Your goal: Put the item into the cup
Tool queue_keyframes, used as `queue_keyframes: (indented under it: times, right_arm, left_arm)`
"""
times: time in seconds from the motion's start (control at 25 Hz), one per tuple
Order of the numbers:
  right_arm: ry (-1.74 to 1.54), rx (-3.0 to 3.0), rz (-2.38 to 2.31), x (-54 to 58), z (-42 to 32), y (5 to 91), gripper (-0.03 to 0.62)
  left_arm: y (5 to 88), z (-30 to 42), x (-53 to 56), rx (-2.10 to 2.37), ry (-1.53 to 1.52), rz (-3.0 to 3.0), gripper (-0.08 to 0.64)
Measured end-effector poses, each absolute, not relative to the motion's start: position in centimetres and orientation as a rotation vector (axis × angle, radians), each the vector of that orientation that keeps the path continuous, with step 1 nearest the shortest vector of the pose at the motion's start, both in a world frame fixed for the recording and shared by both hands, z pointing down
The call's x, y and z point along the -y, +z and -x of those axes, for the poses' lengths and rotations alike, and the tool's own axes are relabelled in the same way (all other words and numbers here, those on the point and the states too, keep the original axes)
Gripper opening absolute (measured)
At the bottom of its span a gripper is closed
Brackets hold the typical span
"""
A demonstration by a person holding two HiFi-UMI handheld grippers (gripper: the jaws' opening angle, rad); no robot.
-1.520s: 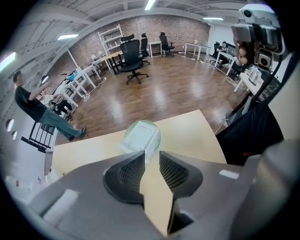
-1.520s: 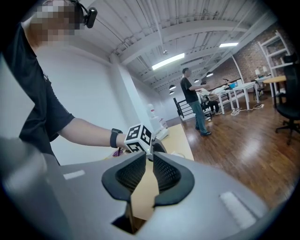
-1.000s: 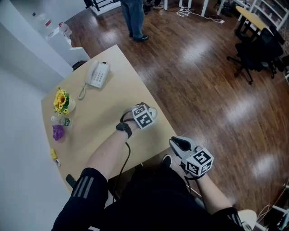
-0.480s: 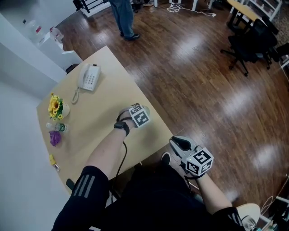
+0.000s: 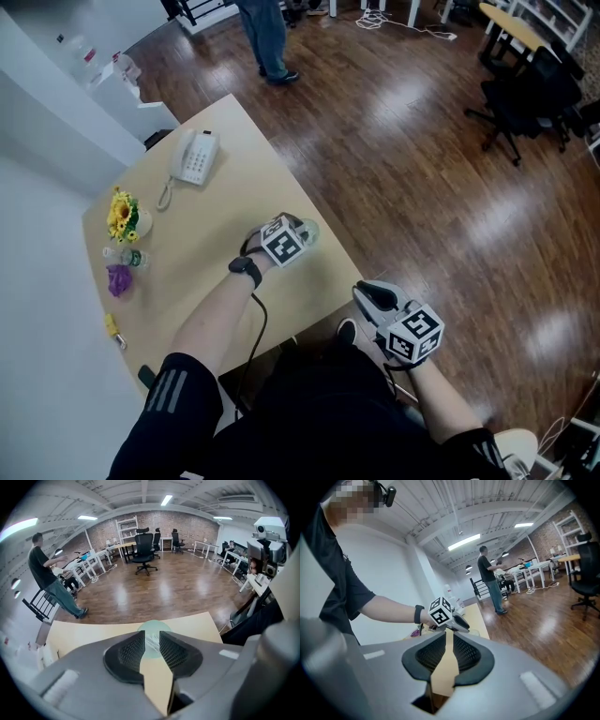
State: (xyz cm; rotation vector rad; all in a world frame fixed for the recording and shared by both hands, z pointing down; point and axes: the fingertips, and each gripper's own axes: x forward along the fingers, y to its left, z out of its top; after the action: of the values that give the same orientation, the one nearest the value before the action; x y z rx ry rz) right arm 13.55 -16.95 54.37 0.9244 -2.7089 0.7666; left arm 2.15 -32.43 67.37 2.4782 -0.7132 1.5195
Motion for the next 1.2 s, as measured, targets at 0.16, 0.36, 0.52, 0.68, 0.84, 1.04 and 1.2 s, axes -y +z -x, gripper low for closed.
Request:
queue_keyframes:
  times: [0.16, 0.36, 0.52, 0.68, 0.84, 1.04, 1.2]
  right_arm:
    - [0.731, 2.735, -0.887, 16.9, -12.2, 53.7, 0.057]
    - [0.708, 2.758, -0.841, 16.7, -9.6, 51.9, 0.057]
    - [0.67, 2.8, -0.79, 16.1, -6.5, 50.4, 0.057]
    - [0.636, 2.823, -0.719, 14.7, -2.1, 49.5, 0.057]
    - [0.614, 2.847, -0.684, 12.9, 1.5, 48.5, 0.057]
    - [0.607, 2.896, -0.632, 10.3, 4.1, 46.2, 0.057]
    - [0.575, 2.927, -0.529, 7.6, 4.0, 44.6, 0.057]
  left_arm:
    - [64.9, -0.8, 30.5, 0.765, 1.412, -2.503, 0.091]
    - [60.5, 1.9, 26.3, 0.822, 1.291, -2.563, 0.091]
    - [57.0, 5.0, 22.4, 0.898, 1.171, -2.607, 0.091]
    - [54.7, 8.8, 18.1, 0.975, 1.055, -2.622, 0.091]
    - [53.8, 12.6, 13.6, 1.081, 0.944, -2.603, 0.091]
    - [53.4, 16.1, 7.7, 1.216, 0.807, -2.547, 0.091]
    - [52.1, 16.8, 3.3, 1.349, 0.651, -2.465, 0.091]
